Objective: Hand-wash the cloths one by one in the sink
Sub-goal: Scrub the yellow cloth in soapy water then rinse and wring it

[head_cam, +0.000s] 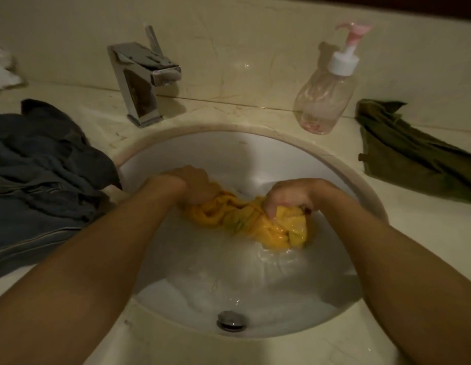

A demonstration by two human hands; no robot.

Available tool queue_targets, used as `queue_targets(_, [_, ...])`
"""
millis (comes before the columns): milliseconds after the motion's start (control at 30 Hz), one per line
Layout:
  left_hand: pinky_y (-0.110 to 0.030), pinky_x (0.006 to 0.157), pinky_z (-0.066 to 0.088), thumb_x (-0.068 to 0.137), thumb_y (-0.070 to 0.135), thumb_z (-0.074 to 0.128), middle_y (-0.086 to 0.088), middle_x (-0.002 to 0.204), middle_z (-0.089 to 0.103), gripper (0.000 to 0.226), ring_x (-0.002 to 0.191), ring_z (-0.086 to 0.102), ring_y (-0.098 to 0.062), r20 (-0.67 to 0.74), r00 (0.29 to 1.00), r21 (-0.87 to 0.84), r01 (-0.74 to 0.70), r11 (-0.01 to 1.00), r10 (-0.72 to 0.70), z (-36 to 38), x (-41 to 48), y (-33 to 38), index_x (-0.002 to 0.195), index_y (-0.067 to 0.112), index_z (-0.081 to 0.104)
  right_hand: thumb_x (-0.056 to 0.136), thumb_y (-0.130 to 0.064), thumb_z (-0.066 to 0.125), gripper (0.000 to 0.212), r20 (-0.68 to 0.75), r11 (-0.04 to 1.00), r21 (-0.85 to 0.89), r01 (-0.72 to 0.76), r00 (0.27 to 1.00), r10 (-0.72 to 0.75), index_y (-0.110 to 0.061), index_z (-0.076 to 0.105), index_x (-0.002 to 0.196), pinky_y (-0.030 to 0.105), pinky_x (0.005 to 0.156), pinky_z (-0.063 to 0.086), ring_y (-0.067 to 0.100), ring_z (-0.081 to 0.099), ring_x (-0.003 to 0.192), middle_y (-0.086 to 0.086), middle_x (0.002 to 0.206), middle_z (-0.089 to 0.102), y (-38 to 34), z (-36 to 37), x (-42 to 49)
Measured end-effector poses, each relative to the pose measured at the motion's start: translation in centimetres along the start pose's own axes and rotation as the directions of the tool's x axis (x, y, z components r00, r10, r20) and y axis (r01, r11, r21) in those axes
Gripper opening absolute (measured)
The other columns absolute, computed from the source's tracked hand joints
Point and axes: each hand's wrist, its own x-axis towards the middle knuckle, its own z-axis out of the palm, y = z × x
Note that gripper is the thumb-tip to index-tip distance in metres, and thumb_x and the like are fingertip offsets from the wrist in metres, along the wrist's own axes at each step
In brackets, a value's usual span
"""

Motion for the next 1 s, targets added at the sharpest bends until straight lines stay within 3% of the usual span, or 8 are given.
queue_targets(133, [-0.045,0.099,0.047,0.096,0.044,0.055,-0.010,0.140,0.051,0.048,0.123,0.053,-0.034,-0.293,0.951,0.168,-0.049,0.985,0.097,-0.2,0.1,-0.4,0.136,0.019,0.052,0.088,-0.044,0.068,0.066,-0.494,0.891,-0.453,0.031,0.824,-0.279,-0.026,0.047,0.148,0.054,0.104,0.047,0.035,0.051,0.129,0.004,0.144,0.046,-0.3,-0.5,1.1])
queue_targets(233, [-0.045,0.102,0.046,0.078,0.074,0.045,-0.002,0.135,0.055,0.068,0.123,0.054,-0.031,-0.142,0.946,0.085,-0.282,0.956,0.291,0.2,0.6,0.4,0.129,0.030,0.056,0.089,-0.048,0.065,0.071,-0.299,0.799,-0.588,0.124,0.885,-0.357,-0.033,0.040,0.153,0.052,0.107,0.046,0.034,0.046,0.138,0.003,0.151,0.044,-1.0,0.2,1.5])
queue_targets(367, [-0.049,0.116,0.031,0.064,0.083,0.060,-0.001,0.157,0.029,0.101,0.146,0.028,-0.032,0.105,0.978,0.303,-0.205,0.931,0.181,1.7,1.7,-0.6,0.148,0.034,0.033,0.096,-0.039,0.062,0.088,-0.165,0.672,-0.739,-0.053,0.981,-0.104,-0.034,0.007,0.164,0.066,0.121,0.018,0.034,0.006,0.158,0.002,0.171,0.012,-1.2,2.5,2.0])
queue_targets(533, [-0.038,0.103,0.044,0.085,0.028,0.072,-0.004,0.142,0.052,0.060,0.127,0.052,-0.029,0.024,0.974,0.105,-0.227,0.968,0.225,1.6,0.4,-0.2,0.140,0.026,0.048,0.098,-0.026,0.057,0.062,-0.393,0.829,-0.557,-0.057,0.897,-0.202,-0.025,0.031,0.155,0.064,0.114,0.027,0.036,0.042,0.140,0.009,0.151,0.046,-3.1,3.7,2.3])
queue_targets(600, [-0.037,0.090,0.048,0.090,0.031,0.062,-0.004,0.124,0.060,0.027,0.107,0.059,-0.025,0.016,0.984,-0.089,-0.176,0.980,0.178,1.3,-0.1,0.4,0.116,0.024,0.061,0.103,-0.025,0.046,0.022,-0.347,0.883,-0.467,0.038,0.911,-0.222,-0.014,0.059,0.116,0.046,0.101,0.042,0.035,0.057,0.117,0.007,0.120,0.059,-2.9,3.2,1.5])
queue_targets(700, [-0.038,0.090,0.050,0.085,0.056,0.055,0.000,0.114,0.062,0.038,0.099,0.060,-0.020,0.060,0.985,-0.105,-0.158,0.982,0.165,0.6,0.0,0.3,0.102,0.024,0.063,0.098,-0.021,0.048,0.023,-0.166,0.930,-0.353,0.104,0.971,-0.172,-0.019,0.054,0.075,0.031,0.068,0.045,0.022,0.057,0.077,0.004,0.090,0.059,-1.4,1.9,0.8])
queue_targets(900, [-0.035,0.096,0.046,0.088,0.031,0.072,0.002,0.123,0.054,0.043,0.113,0.055,-0.023,-0.345,0.904,-0.018,-0.276,0.961,0.253,0.6,1.1,-1.3,0.128,0.029,0.056,0.096,-0.045,0.062,0.044,-0.541,0.874,-0.485,0.000,0.786,-0.300,-0.023,0.054,0.134,0.044,0.095,0.050,0.032,0.059,0.113,0.006,0.130,0.058,-0.5,0.4,0.0])
queue_targets(1000, [-0.033,0.092,0.047,0.090,0.031,0.069,0.008,0.113,0.056,0.031,0.108,0.056,-0.020,-0.255,0.894,0.016,-0.376,0.926,0.367,0.8,1.5,-1.2,0.120,0.034,0.061,0.081,-0.066,0.070,0.064,-0.334,0.876,-0.467,0.124,0.892,-0.304,-0.028,0.059,0.131,0.039,0.089,0.055,0.026,0.062,0.104,0.002,0.123,0.062,-1.4,1.4,0.1])
